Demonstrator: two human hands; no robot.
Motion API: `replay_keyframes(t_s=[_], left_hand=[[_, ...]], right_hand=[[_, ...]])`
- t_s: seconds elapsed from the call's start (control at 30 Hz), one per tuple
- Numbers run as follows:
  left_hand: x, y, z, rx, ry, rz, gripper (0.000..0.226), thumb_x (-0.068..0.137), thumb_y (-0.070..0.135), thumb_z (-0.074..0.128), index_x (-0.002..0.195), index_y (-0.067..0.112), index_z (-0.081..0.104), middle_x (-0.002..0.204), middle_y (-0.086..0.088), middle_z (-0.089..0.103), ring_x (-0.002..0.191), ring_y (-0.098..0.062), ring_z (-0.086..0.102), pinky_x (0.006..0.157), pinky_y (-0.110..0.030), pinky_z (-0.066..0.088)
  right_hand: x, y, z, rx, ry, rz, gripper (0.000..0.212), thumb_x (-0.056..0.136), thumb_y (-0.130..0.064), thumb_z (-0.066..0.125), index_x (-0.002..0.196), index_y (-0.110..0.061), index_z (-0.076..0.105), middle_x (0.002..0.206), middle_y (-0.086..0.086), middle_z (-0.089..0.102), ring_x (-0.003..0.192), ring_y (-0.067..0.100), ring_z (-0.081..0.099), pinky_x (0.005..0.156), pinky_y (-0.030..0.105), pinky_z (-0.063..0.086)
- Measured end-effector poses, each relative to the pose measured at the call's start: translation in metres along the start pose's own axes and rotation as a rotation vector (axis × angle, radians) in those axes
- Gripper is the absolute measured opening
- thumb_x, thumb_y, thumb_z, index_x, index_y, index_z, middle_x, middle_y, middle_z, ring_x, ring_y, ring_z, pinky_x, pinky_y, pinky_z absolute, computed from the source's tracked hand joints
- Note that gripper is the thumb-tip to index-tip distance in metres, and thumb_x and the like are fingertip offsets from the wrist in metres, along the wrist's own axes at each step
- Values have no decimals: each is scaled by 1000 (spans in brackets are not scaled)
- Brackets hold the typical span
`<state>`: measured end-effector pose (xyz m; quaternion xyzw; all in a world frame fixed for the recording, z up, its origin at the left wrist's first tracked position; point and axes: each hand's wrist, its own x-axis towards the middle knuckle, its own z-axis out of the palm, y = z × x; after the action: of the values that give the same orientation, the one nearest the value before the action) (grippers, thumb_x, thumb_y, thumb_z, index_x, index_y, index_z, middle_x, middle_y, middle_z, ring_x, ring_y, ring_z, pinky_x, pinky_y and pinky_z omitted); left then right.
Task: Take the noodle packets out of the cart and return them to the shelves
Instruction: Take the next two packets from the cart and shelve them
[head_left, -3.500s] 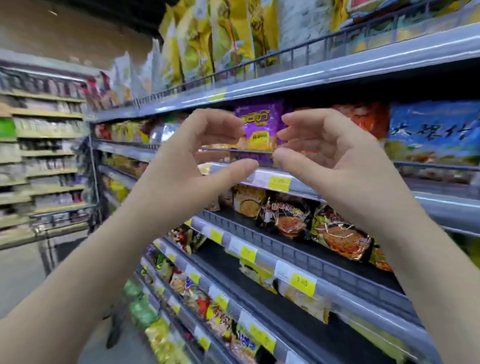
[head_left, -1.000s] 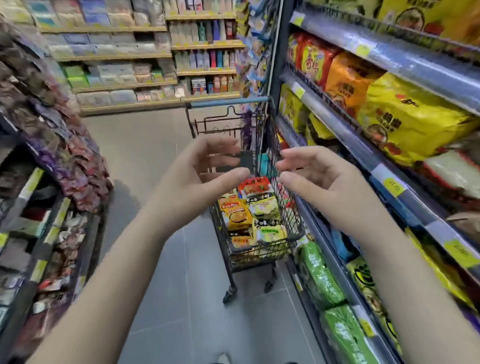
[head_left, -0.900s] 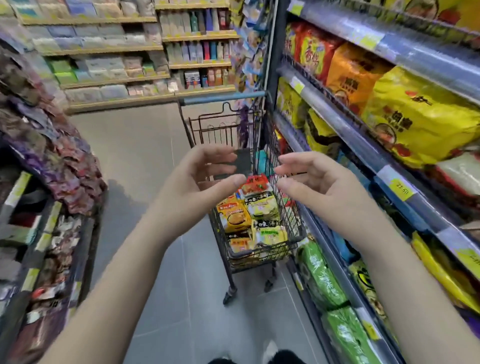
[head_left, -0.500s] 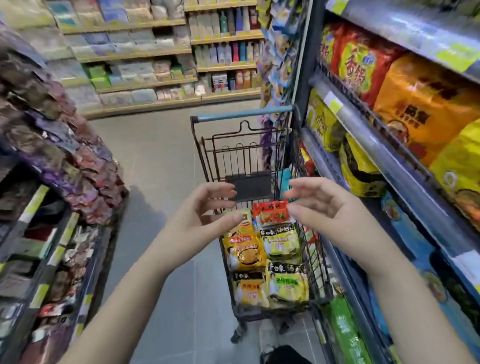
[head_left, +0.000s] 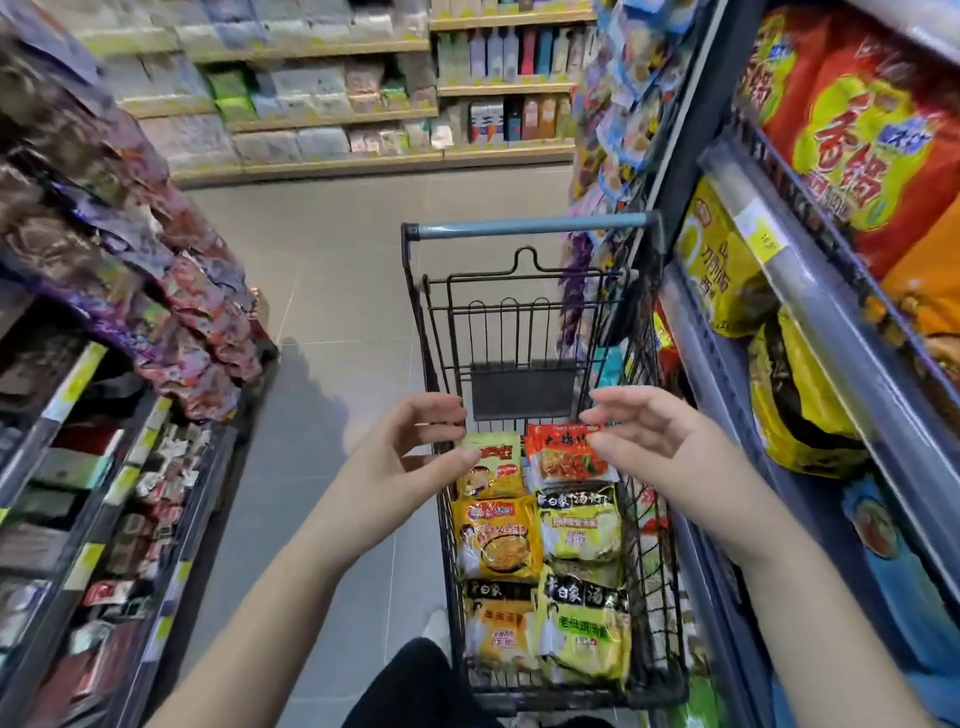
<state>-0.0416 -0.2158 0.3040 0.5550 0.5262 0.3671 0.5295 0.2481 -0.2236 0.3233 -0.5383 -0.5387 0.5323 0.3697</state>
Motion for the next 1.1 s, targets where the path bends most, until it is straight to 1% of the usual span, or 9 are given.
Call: replay_keyframes(t_s=[0.17,0.37,0.43,0.53,0.63,0.8,0.93,1.03,1.1], left_hand=[[42,-9,-9,-36,-46,-44,58,77,45,86,127,29,61,125,7,68,120,-9,65,89,-23,57],[93,-37,-33,-40,-113,-111,61,72,52,85,125,33,61,124,16,68,122,-7,64,92,-28,58],[109,-49,-34,-30,-139,-137,55,77,46,84,125,33,60,121,18,68,121,-5,63,91,-24,57],[128,-64,-27,-22,-171,-168,55,75,36,79,126,32,58,124,14,67,118,0,64,87,-17,56],[142,-82,-17,-25,-180,-214,57,74,36,78,127,32,57,130,13,64,118,1,63,85,-18,57],[166,-118,3,-19,-144,-258,61,74,39,79,130,31,56,131,14,64,118,4,62,83,-15,56],[175,-142,20,-16,-107,-288,61,74,40,79,130,33,56,129,18,65,118,5,63,86,-15,56],[180,-157,31,-22,-90,-311,60,74,36,79,130,30,57,129,17,66,118,3,64,87,-16,56],[182,-165,36,-31,-83,-320,61,74,33,80,131,28,58,128,16,67,120,1,64,92,-20,57]], right_hand=[[33,4,0,-19,32,55,48,81,-32,79,126,-28,66,118,-11,75,109,7,71,92,25,58],[74,13,5,-64,83,139,53,76,-39,80,126,-32,66,118,-13,75,110,7,71,97,31,54],[85,21,6,-64,109,173,53,75,-40,81,126,-32,66,118,-12,75,110,7,71,97,32,54],[102,44,2,-57,139,229,51,77,-38,81,126,-32,66,118,-12,75,112,7,70,101,35,53],[117,71,-6,-16,183,296,52,77,-37,79,127,-30,66,118,-12,76,113,5,70,103,34,53],[152,137,-21,-51,154,391,54,76,-42,81,127,-33,65,118,-17,74,109,0,69,97,26,54],[181,204,-24,-48,177,506,53,81,-35,85,129,-25,63,121,-9,72,108,4,69,96,26,54],[205,248,-19,-88,194,582,58,85,-35,83,134,-19,58,123,-6,66,104,5,64,84,21,48],[220,279,-16,-138,219,639,63,86,-34,82,138,-13,54,125,0,62,107,13,61,88,26,48]])
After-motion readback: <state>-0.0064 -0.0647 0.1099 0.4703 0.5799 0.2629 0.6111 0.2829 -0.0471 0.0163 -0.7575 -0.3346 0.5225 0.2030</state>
